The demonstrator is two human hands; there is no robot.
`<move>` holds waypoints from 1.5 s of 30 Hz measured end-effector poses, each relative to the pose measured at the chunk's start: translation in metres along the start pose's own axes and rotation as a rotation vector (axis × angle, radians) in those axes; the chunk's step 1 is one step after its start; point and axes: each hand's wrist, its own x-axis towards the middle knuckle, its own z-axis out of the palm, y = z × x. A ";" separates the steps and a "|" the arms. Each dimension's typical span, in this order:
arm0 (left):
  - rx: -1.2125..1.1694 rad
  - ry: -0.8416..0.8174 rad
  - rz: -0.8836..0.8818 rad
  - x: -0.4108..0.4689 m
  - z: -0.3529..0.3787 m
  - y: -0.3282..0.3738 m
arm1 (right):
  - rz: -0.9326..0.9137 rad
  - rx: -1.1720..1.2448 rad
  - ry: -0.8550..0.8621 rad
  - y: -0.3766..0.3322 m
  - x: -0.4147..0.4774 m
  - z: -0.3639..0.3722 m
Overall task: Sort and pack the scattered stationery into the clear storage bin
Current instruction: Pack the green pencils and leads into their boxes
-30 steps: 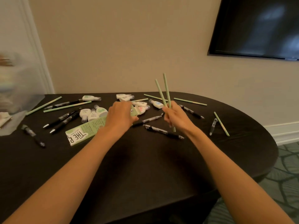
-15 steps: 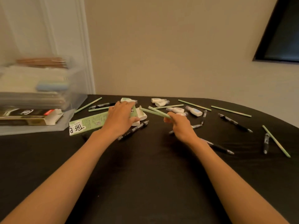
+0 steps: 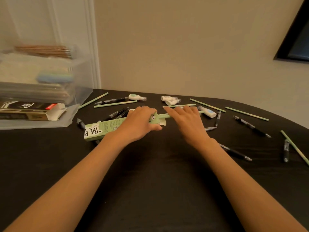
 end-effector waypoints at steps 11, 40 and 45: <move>0.002 0.126 -0.151 -0.005 0.000 0.022 | 0.625 0.946 -0.179 -0.027 0.001 -0.019; -0.124 -0.026 0.047 0.058 0.069 0.252 | 1.430 0.315 -0.367 0.236 -0.178 -0.047; -0.092 -0.060 0.044 0.083 0.074 0.266 | 1.298 0.257 -0.575 0.263 -0.178 -0.047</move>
